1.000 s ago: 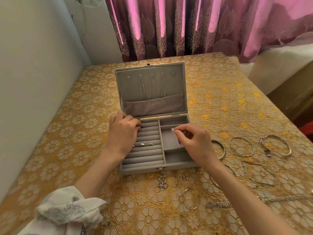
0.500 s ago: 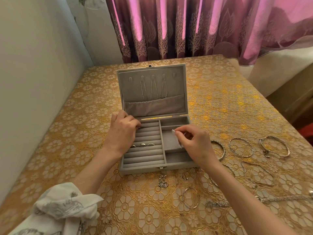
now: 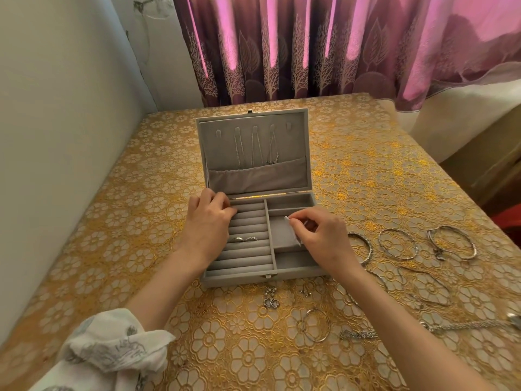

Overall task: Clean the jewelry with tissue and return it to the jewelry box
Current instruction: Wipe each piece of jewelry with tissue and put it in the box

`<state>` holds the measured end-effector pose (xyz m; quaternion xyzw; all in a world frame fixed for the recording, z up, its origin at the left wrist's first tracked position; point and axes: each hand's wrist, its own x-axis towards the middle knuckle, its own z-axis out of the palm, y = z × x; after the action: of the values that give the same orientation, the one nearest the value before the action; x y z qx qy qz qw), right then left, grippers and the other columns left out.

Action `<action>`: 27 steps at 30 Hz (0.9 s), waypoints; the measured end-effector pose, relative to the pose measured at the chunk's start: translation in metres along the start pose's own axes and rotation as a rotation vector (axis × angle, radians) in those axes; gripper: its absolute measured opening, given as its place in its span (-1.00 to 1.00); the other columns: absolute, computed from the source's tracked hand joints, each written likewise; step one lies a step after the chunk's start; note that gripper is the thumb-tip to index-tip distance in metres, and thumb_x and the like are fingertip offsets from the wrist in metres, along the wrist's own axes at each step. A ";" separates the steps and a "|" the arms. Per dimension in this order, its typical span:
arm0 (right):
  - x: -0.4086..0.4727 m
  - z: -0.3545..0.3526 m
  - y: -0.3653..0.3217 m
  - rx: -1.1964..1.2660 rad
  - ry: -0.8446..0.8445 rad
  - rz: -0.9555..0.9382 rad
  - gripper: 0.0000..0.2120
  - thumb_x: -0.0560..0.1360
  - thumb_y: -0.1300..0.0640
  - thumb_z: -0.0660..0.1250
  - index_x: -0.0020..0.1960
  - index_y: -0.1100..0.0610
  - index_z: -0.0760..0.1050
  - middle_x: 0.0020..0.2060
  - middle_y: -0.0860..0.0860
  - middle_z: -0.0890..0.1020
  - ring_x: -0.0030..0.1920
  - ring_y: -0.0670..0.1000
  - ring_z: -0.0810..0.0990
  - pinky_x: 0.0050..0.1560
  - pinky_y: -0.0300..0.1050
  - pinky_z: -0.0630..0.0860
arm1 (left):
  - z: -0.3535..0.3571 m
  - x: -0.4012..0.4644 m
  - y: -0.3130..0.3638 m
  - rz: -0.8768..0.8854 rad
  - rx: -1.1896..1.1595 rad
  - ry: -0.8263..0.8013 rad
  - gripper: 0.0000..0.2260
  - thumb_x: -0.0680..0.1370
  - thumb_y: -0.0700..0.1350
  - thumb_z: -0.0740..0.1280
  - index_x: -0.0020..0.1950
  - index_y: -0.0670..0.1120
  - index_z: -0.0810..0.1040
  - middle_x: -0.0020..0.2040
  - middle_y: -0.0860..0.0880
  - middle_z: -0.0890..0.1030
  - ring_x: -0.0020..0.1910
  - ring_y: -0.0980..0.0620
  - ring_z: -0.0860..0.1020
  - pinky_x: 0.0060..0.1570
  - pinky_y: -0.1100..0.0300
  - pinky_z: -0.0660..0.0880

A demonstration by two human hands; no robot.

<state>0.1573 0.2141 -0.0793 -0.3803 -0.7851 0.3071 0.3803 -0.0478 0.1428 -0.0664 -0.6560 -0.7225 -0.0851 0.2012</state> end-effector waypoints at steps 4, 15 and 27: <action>0.001 -0.001 -0.003 0.036 -0.008 0.022 -0.92 0.47 0.19 0.35 -0.11 0.15 0.62 -0.28 -0.09 0.56 -0.26 -0.19 0.50 -0.24 -0.40 0.42 | -0.012 -0.003 0.007 -0.031 0.034 -0.145 -0.65 0.45 -0.29 0.26 0.21 -0.11 0.57 0.09 -0.08 0.57 0.12 -0.14 0.40 0.06 -0.01 0.27; -0.053 -0.026 -0.027 0.243 0.021 0.084 -0.93 0.47 0.25 0.35 -0.11 0.12 0.59 -0.28 -0.04 0.60 -0.32 -0.14 0.54 -0.32 -0.36 0.45 | -0.047 -0.046 0.047 -0.104 -0.400 0.172 -0.81 0.46 -0.27 0.36 0.05 -0.13 0.60 -0.12 -0.01 0.58 -0.09 0.02 0.47 -0.11 0.18 0.47; -0.128 -0.004 -0.035 0.175 0.075 0.118 -0.91 0.46 0.19 0.37 -0.12 0.01 0.59 -0.23 -0.11 0.62 -0.16 -0.16 0.56 -0.18 -0.35 0.47 | -0.027 -0.105 0.096 -0.262 -0.617 0.028 -0.83 0.55 -0.20 0.28 0.09 -0.14 0.60 -0.05 -0.01 0.56 -0.01 0.07 0.50 -0.01 0.36 0.40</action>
<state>0.2018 0.0907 -0.0965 -0.4023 -0.7167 0.3819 0.4226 0.0577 0.0487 -0.0978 -0.5863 -0.7381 -0.3338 -0.0098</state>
